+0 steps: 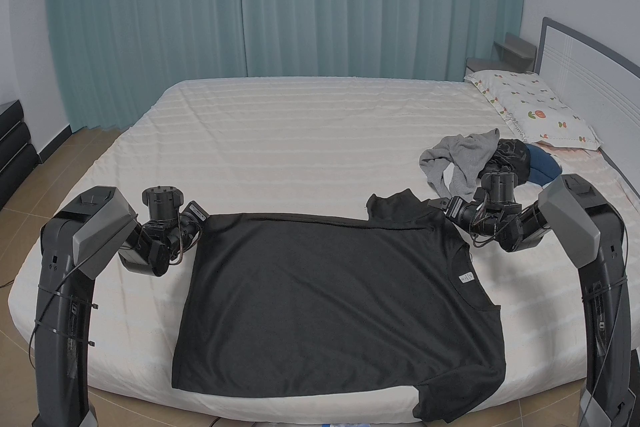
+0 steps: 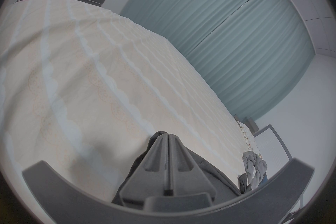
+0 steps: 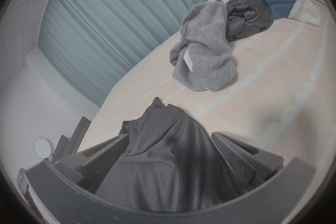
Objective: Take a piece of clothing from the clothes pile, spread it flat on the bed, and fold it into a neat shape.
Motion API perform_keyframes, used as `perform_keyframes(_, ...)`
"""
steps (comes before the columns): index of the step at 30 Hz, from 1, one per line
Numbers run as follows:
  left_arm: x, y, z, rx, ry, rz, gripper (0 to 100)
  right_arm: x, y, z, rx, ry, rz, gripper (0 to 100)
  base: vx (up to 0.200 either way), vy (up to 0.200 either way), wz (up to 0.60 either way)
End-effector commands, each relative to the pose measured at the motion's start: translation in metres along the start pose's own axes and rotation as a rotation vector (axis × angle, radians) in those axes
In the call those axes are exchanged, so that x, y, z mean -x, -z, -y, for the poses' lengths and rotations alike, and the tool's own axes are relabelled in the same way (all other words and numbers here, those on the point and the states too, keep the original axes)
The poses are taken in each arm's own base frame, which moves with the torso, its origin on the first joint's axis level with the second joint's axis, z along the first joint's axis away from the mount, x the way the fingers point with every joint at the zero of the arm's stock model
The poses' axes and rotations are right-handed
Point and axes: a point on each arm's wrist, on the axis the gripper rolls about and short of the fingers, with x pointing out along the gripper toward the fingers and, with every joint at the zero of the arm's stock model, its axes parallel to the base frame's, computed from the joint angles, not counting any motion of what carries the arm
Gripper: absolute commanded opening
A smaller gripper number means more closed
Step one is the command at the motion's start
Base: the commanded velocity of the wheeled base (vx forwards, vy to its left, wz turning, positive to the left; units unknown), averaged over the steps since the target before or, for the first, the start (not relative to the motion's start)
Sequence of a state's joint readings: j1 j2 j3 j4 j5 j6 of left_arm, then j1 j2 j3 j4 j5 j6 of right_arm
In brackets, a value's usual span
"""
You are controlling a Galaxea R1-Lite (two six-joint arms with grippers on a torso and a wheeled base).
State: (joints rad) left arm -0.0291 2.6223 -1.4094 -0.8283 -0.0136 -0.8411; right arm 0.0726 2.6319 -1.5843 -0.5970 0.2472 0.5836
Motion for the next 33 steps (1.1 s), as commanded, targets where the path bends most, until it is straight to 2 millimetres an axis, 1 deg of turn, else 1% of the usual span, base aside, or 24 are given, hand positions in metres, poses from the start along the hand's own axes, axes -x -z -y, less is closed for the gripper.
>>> perform_keyframes(1, 0.002, 0.001, -0.001, 0.000, -0.002, -0.002, 0, -0.029, 0.023, 0.017, -0.003, 0.009, -0.028, 100, 0.000, 0.000, 0.00)
perform_keyframes(5, 0.002, 0.001, -0.001, 0.000, -0.004, -0.003, 0, -0.036, 0.019, 0.019, -0.003, 0.030, 0.011, 100, 0.000, 0.000, 0.00)
perform_keyframes(10, 0.002, 0.001, -0.002, 0.000, -0.007, -0.004, 0, -0.038, 0.016, 0.019, -0.003, 0.031, 0.030, 100, 0.000, 0.000, 0.00)
perform_keyframes(11, 0.002, 0.001, -0.002, 0.000, -0.006, -0.003, 0, -0.037, 0.015, 0.020, -0.003, 0.031, 0.033, 0, 0.000, 0.000, 0.00)
perform_keyframes(16, 0.001, 0.000, 0.001, -0.007, 0.004, 0.002, 0, -0.034, 0.007, 0.019, -0.018, 0.032, 0.052, 0, 0.000, 0.000, 0.00)
perform_keyframes(17, 0.000, -0.003, 0.004, -0.010, 0.012, 0.011, 0, -0.031, 0.000, 0.019, -0.041, 0.040, 0.076, 0, 0.000, 0.000, 0.00)
perform_keyframes(19, -0.001, -0.006, 0.007, -0.010, 0.018, 0.018, 0, -0.028, -0.005, 0.018, -0.058, 0.042, 0.093, 0, 0.000, 0.000, 0.00)
perform_keyframes(23, -0.001, -0.011, 0.008, -0.019, 0.023, 0.031, 0, -0.026, -0.010, 0.019, -0.067, 0.046, 0.108, 0, 0.000, 0.000, 0.00)
perform_keyframes(28, -0.001, -0.027, 0.011, -0.072, 0.035, 0.072, 0, -0.021, -0.020, 0.013, -0.065, 0.042, 0.141, 0, 0.000, 0.000, 0.00)
perform_keyframes(33, -0.003, -0.035, 0.013, -0.074, 0.042, 0.091, 0, -0.019, -0.033, 0.010, -0.076, 0.044, 0.193, 0, 0.000, 0.000, 0.00)
